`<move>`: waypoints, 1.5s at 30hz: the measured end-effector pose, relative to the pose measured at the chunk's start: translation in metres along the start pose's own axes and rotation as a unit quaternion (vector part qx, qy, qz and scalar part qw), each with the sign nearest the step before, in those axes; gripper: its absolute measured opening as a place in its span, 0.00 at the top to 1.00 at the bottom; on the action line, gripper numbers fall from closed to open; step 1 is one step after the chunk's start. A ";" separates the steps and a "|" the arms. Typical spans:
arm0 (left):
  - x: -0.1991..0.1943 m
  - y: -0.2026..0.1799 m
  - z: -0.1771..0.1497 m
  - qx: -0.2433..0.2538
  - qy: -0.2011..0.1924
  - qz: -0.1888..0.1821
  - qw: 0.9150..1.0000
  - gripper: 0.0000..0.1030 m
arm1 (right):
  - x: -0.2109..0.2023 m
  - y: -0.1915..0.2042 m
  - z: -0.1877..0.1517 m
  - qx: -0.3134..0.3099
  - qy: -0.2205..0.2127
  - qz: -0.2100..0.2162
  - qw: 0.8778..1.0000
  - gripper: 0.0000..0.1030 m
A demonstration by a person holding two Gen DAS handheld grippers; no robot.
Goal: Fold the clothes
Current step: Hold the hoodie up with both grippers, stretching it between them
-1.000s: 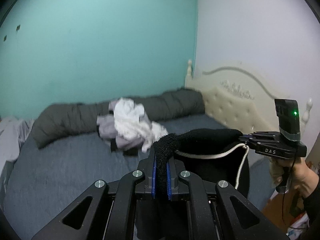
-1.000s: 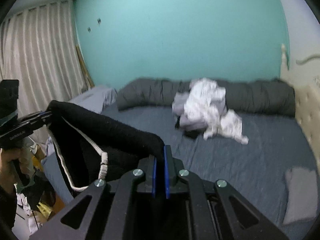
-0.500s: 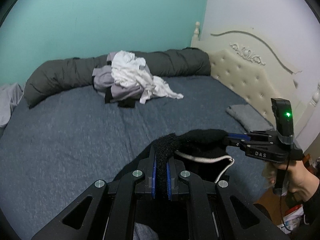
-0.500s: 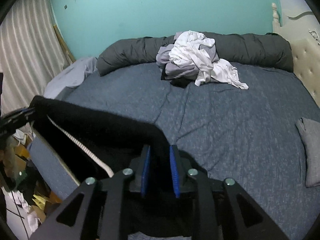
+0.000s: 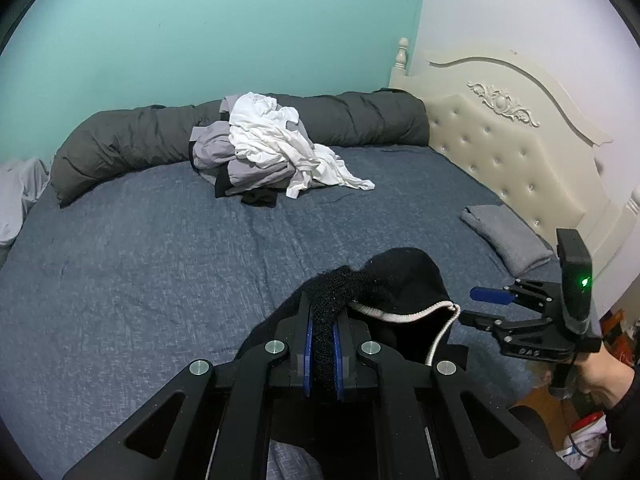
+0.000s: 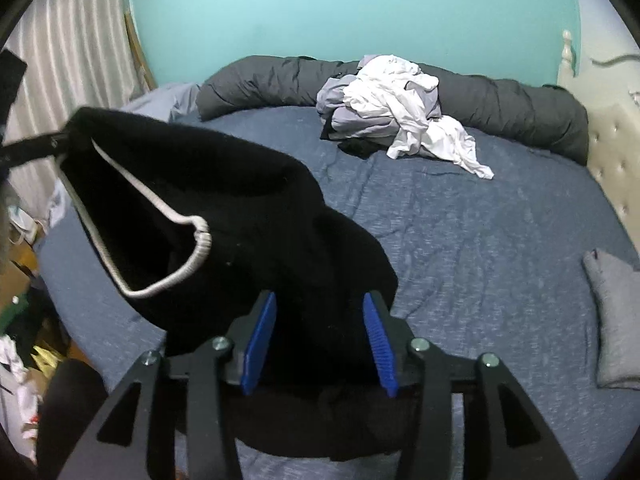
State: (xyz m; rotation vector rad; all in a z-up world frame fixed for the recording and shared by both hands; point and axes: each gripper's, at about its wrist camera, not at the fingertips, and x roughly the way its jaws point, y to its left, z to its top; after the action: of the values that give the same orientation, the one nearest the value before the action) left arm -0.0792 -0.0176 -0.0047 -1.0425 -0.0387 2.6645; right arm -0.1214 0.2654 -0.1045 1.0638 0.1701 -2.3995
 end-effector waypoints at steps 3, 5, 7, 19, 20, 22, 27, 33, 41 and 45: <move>-0.001 0.001 -0.001 -0.002 -0.001 -0.002 1.000 0.92 | 0.005 0.004 0.000 -0.007 -0.002 0.007 1.000 0.55; -0.001 0.001 -0.002 -0.002 -0.001 -0.004 1.000 0.92 | 0.004 0.010 0.001 -0.019 -0.012 0.025 0.999 0.55; -0.002 0.000 -0.003 0.001 -0.002 -0.004 1.000 0.92 | 0.003 0.020 0.002 -0.046 -0.018 0.031 0.998 0.55; -0.004 0.007 -0.006 -0.002 -0.002 -0.006 1.000 0.92 | -0.009 0.018 0.005 -0.041 -0.062 0.079 0.994 0.55; -0.004 0.006 -0.007 -0.002 -0.002 -0.006 1.000 0.92 | -0.013 0.011 0.005 -0.026 -0.074 0.075 0.994 0.55; -0.004 0.006 -0.008 -0.001 -0.002 -0.004 1.000 0.92 | -0.015 0.001 0.007 -0.004 -0.084 0.048 0.995 0.55; -0.004 0.004 -0.007 0.000 -0.002 -0.003 1.000 0.92 | 0.001 -0.005 0.011 0.009 -0.058 -0.006 0.998 0.55; -0.005 0.001 -0.008 0.006 -0.001 -0.002 1.000 0.92 | 0.017 0.020 0.004 -0.020 -0.035 0.005 0.999 0.55; -0.005 0.003 -0.010 0.006 -0.001 -0.006 1.000 0.92 | 0.019 0.048 -0.002 -0.086 -0.023 0.007 0.996 0.55; -0.005 0.001 -0.010 0.009 -0.002 -0.007 1.000 0.92 | 0.026 0.051 -0.004 -0.099 -0.012 0.003 0.995 0.54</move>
State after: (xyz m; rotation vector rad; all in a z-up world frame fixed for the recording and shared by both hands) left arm -0.0688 -0.0209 -0.0090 -1.0281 -0.0214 2.6492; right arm -0.1081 0.2125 -0.1217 0.9415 0.3857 -2.3326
